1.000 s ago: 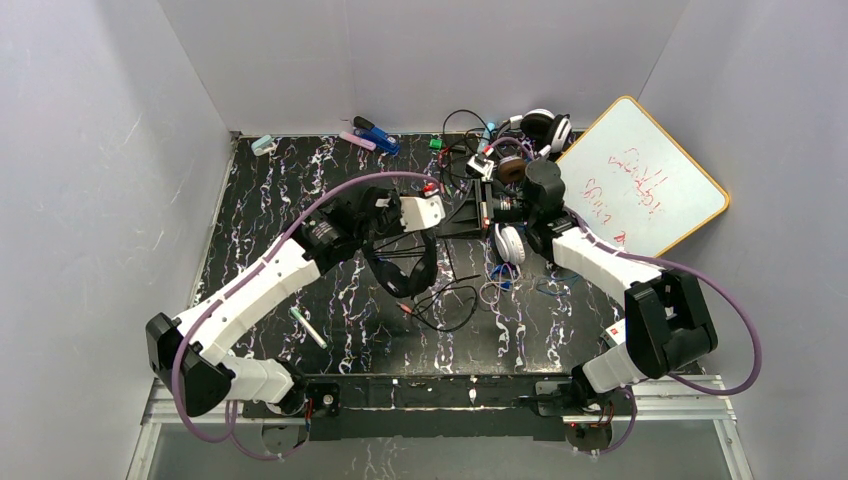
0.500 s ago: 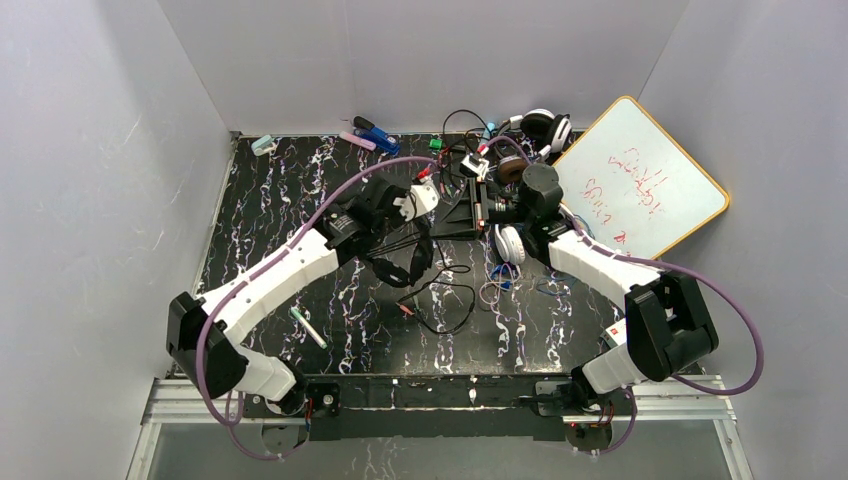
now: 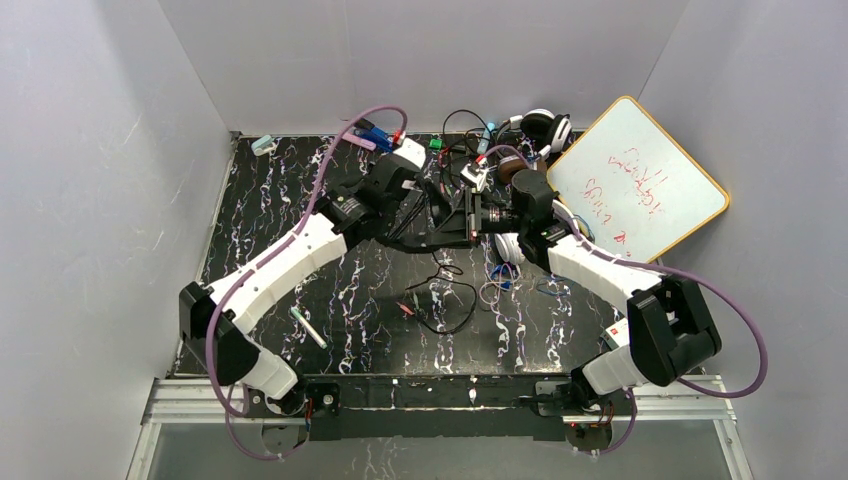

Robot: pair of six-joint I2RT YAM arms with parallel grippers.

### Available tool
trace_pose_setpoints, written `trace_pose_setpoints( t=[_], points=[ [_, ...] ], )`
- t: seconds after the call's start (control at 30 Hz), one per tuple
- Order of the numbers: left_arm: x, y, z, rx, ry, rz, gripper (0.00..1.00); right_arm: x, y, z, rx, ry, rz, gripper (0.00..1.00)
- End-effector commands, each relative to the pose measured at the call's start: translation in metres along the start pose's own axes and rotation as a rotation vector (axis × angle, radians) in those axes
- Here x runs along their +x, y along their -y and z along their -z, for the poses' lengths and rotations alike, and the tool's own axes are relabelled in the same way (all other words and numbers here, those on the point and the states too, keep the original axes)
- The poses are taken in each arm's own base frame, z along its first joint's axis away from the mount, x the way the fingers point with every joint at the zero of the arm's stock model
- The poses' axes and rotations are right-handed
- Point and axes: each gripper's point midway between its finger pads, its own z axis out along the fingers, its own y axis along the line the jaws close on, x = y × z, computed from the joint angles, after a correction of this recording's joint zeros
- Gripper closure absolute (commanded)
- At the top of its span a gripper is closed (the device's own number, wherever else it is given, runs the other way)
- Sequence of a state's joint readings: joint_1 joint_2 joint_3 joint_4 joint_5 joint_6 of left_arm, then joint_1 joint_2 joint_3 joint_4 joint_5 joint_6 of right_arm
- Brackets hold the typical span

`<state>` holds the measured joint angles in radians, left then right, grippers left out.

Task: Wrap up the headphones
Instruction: Wrap the headphones cable around the headphones.

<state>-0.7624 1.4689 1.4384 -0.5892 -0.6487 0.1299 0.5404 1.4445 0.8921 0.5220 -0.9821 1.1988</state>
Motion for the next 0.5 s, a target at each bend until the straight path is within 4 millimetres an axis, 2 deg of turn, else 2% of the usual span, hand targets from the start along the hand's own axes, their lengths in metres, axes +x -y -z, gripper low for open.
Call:
trace_pose_setpoints(
  t=[0.0, 0.17, 0.3, 0.47],
  points=[
    [-0.024, -0.015, 0.013, -0.112, 0.028, 0.405, 1.00, -0.001, 0.000, -0.001, 0.068, 0.045, 0.130, 0.75],
    [-0.032, -0.006, 0.015, -0.077, 0.044, 0.595, 1.00, 0.001, 0.012, -0.002, 0.115, 0.082, 0.167, 0.68],
    [-0.036, -0.009, 0.021, -0.071, 0.080, 0.700, 1.00, 0.003, 0.021, 0.000, 0.145, 0.096, 0.190, 0.65],
    [-0.040, -0.002, 0.023, -0.035, 0.069, 0.797, 1.00, 0.009, 0.023, 0.000, 0.127, 0.100, 0.235, 0.62]
  ],
)
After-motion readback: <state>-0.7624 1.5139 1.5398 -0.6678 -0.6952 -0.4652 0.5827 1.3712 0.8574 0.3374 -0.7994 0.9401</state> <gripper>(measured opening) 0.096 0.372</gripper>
